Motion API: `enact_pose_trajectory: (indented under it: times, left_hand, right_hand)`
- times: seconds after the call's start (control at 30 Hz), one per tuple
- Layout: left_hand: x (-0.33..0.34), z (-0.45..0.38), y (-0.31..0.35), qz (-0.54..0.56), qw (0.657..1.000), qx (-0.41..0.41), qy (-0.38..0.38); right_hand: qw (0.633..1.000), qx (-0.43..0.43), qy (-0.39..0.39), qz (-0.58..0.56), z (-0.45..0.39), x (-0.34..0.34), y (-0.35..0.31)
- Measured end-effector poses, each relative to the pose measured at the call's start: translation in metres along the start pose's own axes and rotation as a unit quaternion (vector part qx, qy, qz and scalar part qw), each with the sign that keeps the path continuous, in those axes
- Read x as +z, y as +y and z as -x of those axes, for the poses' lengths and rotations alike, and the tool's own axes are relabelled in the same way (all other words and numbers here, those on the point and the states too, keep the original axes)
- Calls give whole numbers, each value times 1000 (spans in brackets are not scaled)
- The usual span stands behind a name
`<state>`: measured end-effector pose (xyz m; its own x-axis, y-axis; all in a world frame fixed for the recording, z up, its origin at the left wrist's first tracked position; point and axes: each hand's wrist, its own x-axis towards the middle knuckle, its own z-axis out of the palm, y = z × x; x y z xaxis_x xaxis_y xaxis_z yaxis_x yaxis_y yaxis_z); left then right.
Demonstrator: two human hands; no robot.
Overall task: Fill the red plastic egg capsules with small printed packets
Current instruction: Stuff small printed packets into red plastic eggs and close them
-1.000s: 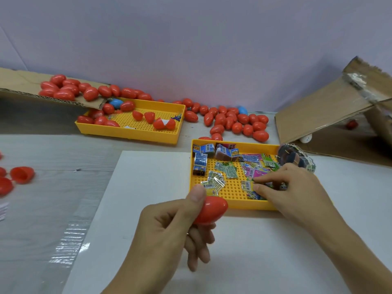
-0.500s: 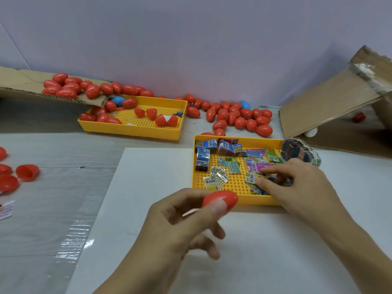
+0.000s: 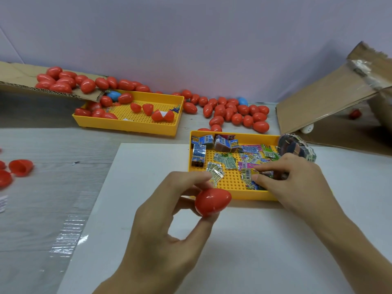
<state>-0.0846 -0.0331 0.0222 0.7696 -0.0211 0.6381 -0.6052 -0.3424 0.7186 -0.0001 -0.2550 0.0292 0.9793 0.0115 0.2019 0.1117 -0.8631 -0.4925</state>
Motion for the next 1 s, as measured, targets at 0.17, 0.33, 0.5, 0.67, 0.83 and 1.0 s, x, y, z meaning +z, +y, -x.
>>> enact_pose_trajectory:
  times: [0.17, 0.33, 0.5, 0.67, 0.83, 1.0]
  left_hand:
    - [1, 1, -1, 55, 995, -82, 0]
    - [1, 2, -6, 164, 957, -239, -16]
    - [-3, -1, -4, 173, 948, -267, -24]
    - [-1, -2, 4, 184, 944, -269, -54]
    - [5, -2, 9, 182, 949, -258, -25]
    - [2, -1, 10, 121, 964, -229, -59]
  right_hand:
    - [992, -62, 71, -78, 8, -3, 3]
    - [948, -74, 29, -308, 14, -14, -10]
    - [901, -72, -135, -405, 23, -15, -19]
    - [881, -93, -207, -416, 35, -20, -33]
    - [876, -64, -266, -397, 42, -14, -41]
    - [879, -72, -277, -381, 45, -9, -43]
